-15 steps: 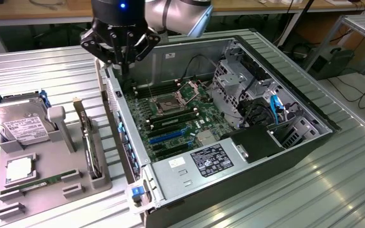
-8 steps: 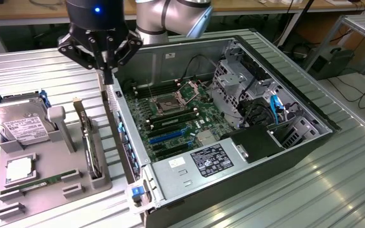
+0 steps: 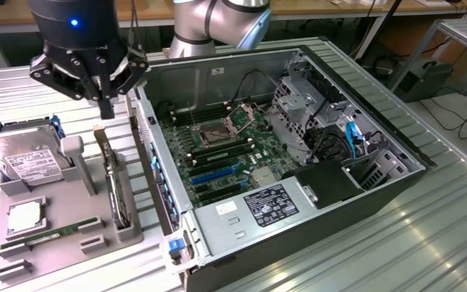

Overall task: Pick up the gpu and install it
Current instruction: 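Reach for the gpu, then pick up the gpu and move the gpu toward the slot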

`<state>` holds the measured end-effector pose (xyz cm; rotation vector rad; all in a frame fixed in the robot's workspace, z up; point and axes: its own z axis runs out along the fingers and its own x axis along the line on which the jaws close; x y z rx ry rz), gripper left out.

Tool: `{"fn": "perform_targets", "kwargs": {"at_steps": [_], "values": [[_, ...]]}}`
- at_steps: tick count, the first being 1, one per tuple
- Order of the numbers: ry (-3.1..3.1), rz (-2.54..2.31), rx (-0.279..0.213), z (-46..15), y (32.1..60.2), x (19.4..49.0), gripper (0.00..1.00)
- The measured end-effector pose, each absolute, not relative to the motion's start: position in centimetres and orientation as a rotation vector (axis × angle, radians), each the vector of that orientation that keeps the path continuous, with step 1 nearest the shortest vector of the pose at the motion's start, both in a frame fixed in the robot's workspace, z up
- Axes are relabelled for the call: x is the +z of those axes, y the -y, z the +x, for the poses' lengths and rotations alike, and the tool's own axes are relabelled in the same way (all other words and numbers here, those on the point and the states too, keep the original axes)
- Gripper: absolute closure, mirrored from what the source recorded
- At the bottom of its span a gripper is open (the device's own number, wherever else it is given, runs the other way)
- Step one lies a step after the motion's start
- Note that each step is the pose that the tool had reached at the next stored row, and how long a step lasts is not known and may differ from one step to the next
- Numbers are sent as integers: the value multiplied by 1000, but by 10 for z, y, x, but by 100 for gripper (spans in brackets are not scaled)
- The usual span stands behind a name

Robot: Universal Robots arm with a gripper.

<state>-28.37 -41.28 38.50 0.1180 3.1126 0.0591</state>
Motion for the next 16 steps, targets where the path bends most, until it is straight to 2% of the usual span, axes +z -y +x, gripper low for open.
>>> {"fn": "perform_targets", "kwargs": {"at_steps": [4, 9, 16], "values": [[-3113, 118, 58, -299, 420, 382, 89], [-3112, 118, 57, -305, 443, 378, 89], [-3112, 118, 57, -305, 444, 378, 89]]}}
